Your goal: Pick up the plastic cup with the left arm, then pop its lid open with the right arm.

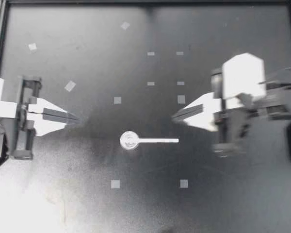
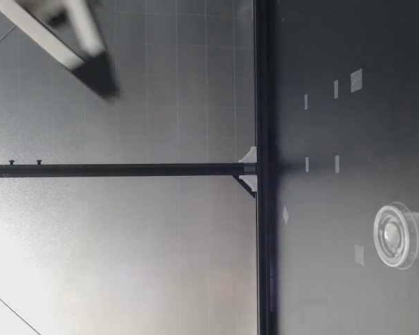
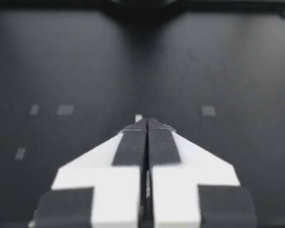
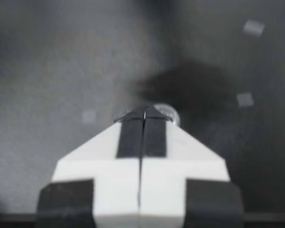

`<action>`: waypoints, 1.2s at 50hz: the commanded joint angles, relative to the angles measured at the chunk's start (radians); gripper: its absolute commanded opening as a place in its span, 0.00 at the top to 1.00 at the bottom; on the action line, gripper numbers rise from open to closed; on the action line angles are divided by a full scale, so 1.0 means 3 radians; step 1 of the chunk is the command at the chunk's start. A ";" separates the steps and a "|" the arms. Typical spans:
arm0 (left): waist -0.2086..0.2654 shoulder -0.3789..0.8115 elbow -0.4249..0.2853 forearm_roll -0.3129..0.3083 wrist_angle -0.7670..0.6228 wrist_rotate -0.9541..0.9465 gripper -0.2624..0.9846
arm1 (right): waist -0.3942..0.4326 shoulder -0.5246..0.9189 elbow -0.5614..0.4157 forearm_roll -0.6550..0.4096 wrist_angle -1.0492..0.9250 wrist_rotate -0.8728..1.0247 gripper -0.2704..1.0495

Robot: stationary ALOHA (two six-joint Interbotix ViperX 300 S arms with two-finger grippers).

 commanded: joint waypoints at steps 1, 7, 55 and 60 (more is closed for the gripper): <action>-0.0010 0.0077 -0.0026 -0.0005 -0.0097 -0.0015 0.86 | -0.0015 0.0215 -0.0164 0.0005 -0.0005 0.0020 0.89; -0.0010 0.0215 0.0010 0.0000 -0.0189 -0.0031 0.79 | -0.0020 0.0470 -0.0271 0.0005 -0.0005 0.0077 0.89; -0.0010 0.1989 -0.0205 -0.0031 -0.0644 -0.0092 0.33 | -0.0010 0.1427 -0.0501 0.0020 -0.0414 0.0450 0.89; -0.0010 0.2153 -0.0261 -0.0031 -0.0644 -0.0112 0.30 | -0.0010 0.1468 -0.0501 0.0015 -0.0419 0.0450 0.89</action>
